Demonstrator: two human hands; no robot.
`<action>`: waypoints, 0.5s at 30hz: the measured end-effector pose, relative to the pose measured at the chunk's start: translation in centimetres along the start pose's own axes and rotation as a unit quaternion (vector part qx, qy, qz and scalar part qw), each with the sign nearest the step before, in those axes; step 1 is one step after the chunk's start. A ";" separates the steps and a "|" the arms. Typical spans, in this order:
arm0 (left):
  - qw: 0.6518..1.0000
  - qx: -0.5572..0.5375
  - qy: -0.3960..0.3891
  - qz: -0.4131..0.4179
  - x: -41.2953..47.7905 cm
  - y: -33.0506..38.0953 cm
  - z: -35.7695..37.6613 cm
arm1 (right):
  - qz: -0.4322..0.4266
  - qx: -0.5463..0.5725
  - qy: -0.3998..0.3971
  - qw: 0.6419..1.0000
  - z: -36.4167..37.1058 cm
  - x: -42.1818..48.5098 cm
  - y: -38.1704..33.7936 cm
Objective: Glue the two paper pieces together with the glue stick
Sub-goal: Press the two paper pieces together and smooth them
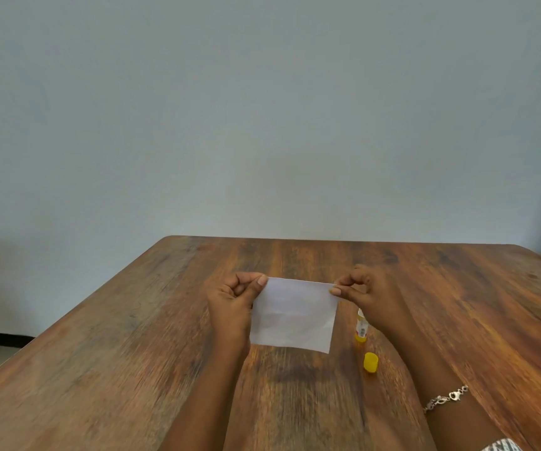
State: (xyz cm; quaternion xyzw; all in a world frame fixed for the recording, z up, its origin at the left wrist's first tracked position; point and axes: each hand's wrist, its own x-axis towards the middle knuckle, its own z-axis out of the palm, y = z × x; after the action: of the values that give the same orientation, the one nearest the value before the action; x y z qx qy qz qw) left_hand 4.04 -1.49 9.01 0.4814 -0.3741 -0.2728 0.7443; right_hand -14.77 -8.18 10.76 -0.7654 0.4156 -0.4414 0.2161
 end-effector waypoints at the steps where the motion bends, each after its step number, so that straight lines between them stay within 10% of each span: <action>1: 1.000 0.000 0.002 -0.002 0.0 0.0 0.0 | 0.006 0.016 0.007 1.000 -0.2 -0.1 0.3; 15: 0.999 -0.024 -0.006 -0.022 0.1 0.2 -0.1 | 0.083 0.184 0.014 0.979 0.7 -0.9 0.2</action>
State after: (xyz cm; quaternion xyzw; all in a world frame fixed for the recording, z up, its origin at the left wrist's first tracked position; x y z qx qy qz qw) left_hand 4.17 -1.48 9.22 0.4699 -0.3619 -0.3006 0.7469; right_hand -14.56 -7.56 9.78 -0.6694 0.3919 -0.5013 0.3834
